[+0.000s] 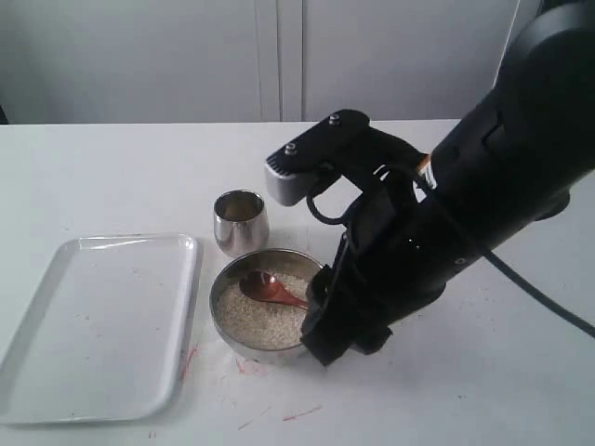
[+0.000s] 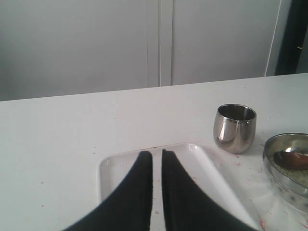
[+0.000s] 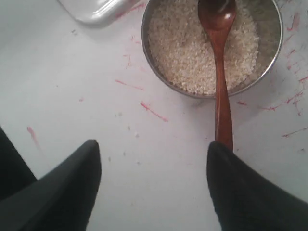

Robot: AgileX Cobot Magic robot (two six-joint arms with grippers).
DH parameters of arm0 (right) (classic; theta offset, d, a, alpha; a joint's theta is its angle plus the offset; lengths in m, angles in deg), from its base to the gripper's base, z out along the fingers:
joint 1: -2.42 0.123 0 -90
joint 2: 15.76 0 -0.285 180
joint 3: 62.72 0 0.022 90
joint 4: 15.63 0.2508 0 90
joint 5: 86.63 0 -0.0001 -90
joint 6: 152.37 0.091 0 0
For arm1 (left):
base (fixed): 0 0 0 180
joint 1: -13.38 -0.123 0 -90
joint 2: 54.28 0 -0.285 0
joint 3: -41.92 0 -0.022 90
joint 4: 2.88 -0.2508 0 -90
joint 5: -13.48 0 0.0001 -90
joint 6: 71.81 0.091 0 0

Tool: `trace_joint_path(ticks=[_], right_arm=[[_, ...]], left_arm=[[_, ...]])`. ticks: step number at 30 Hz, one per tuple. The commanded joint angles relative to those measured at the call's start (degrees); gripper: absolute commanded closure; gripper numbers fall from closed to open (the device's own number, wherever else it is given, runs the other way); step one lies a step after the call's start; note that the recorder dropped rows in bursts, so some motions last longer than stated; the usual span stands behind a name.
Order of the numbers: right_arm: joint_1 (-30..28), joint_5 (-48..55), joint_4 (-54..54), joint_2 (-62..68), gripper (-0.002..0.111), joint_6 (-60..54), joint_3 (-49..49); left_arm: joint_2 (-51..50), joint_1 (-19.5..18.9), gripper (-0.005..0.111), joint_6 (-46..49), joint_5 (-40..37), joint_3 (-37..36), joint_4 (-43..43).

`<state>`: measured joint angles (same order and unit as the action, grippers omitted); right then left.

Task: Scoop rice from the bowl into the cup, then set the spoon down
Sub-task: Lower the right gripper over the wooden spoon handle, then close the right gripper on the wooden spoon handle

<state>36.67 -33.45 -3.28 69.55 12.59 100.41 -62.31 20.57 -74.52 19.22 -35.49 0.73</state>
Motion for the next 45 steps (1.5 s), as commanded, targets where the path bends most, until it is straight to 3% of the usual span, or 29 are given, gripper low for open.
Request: trace_joint_path(ticks=[1, 45], right_arm=[[0.1, 3.5, -1.8, 1.0, 0.048, -0.4, 0.4], [0.1, -4.4, -15.2, 16.4, 0.050, 3.3, 0.4]], left_arm=[[0.2, 0.4, 0.092, -0.1, 0.3, 0.2, 0.2], [0.2, 0.4, 0.092, -0.1, 0.3, 0.2, 0.2]])
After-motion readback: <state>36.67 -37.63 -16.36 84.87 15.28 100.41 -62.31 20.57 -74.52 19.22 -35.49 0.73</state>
